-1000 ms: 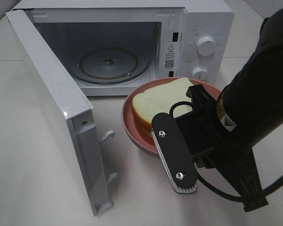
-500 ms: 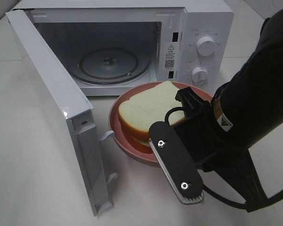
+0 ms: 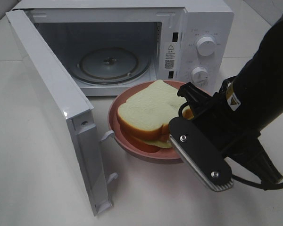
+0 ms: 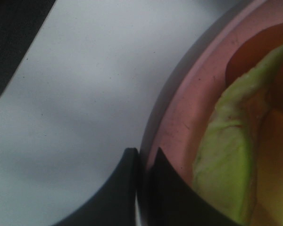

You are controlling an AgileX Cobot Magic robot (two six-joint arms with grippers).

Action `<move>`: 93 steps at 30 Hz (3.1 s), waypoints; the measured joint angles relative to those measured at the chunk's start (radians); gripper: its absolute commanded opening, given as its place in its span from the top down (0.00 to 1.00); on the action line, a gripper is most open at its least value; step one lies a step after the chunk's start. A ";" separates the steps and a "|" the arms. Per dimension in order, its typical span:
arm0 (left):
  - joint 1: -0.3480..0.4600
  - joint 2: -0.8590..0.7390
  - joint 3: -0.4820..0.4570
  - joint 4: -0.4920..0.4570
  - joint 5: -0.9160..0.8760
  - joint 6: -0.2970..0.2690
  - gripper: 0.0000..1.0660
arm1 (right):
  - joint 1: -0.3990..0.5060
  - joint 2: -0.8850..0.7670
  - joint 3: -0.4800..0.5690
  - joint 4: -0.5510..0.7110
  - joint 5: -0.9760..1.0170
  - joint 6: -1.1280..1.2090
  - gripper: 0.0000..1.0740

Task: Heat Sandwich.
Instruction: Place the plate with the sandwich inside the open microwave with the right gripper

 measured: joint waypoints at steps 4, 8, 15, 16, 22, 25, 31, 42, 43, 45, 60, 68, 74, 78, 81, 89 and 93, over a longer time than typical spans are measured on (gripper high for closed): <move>0.000 0.000 0.000 0.000 0.000 0.000 0.05 | -0.046 0.000 0.000 0.054 -0.030 -0.126 0.97; 0.000 0.000 0.000 0.000 0.000 0.000 0.05 | -0.085 0.002 0.000 0.109 -0.046 -0.239 0.97; 0.000 0.000 0.000 0.000 0.000 0.000 0.05 | -0.101 0.023 0.002 0.143 -0.100 -0.301 0.97; 0.000 0.000 0.000 0.000 0.000 0.000 0.05 | -0.101 0.026 0.003 0.144 -0.113 -0.310 0.97; 0.000 0.000 0.000 0.000 0.000 0.000 0.05 | -0.101 0.033 0.002 0.164 -0.142 -0.317 0.97; 0.000 0.000 0.000 0.000 0.000 0.000 0.05 | -0.101 0.076 -0.026 0.188 -0.141 -0.318 0.97; 0.000 0.000 0.000 0.000 0.000 0.000 0.05 | -0.101 0.130 -0.079 0.197 -0.142 -0.331 0.97; 0.000 0.000 0.000 0.000 0.000 0.000 0.05 | -0.101 0.249 -0.219 0.220 -0.147 -0.361 0.97; 0.000 0.000 0.000 0.000 0.000 0.000 0.05 | -0.101 0.268 -0.241 0.220 -0.147 -0.361 0.97; 0.000 0.000 0.000 0.000 0.000 0.000 0.05 | -0.101 0.285 -0.260 0.220 -0.147 -0.362 0.97; 0.000 0.000 0.000 0.000 0.000 0.000 0.05 | -0.083 0.412 -0.402 0.219 -0.142 -0.380 0.97; 0.000 0.000 0.000 0.000 0.000 0.000 0.05 | -0.083 0.474 -0.493 0.220 -0.102 -0.359 1.00; 0.000 0.000 0.000 0.000 0.000 0.000 0.05 | -0.083 0.533 -0.586 0.219 -0.057 -0.350 1.00; 0.000 0.000 0.000 0.000 0.000 0.000 0.05 | -0.083 0.573 -0.650 0.219 -0.036 -0.325 1.00; 0.000 0.000 0.000 0.000 0.000 0.000 0.05 | -0.083 0.601 -0.693 0.218 -0.021 -0.305 1.00; 0.000 0.000 0.000 0.000 0.000 0.000 0.05 | -0.083 0.662 -0.798 0.191 0.003 -0.202 0.99; 0.000 0.000 0.000 0.000 0.000 0.000 0.05 | -0.083 0.685 -0.832 0.160 0.007 -0.150 0.99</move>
